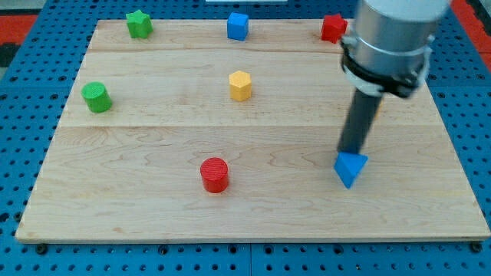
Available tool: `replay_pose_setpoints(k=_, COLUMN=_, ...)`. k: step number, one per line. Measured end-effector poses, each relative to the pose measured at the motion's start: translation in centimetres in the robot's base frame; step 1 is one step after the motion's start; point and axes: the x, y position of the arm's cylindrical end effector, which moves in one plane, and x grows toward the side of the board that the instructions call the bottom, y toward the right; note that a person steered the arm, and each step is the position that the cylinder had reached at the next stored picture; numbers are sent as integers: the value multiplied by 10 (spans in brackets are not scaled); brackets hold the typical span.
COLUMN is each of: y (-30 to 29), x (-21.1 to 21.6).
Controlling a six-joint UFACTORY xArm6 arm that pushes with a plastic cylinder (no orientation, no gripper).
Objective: Slide the blue triangle to the center
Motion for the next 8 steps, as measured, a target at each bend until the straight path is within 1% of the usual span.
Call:
replay_pose_setpoints(k=1, y=26, x=5)
replay_pose_setpoints(k=2, y=27, x=-36)
replay_pose_setpoints(k=3, y=54, x=14)
replay_pose_setpoints(k=4, y=108, x=61)
replay_pose_setpoints(k=5, y=59, x=55)
replay_pose_setpoints(k=6, y=0, x=39)
replay_pose_setpoints(k=7, y=-82, x=-3)
replay_pose_setpoints(k=8, y=-156, x=-35)
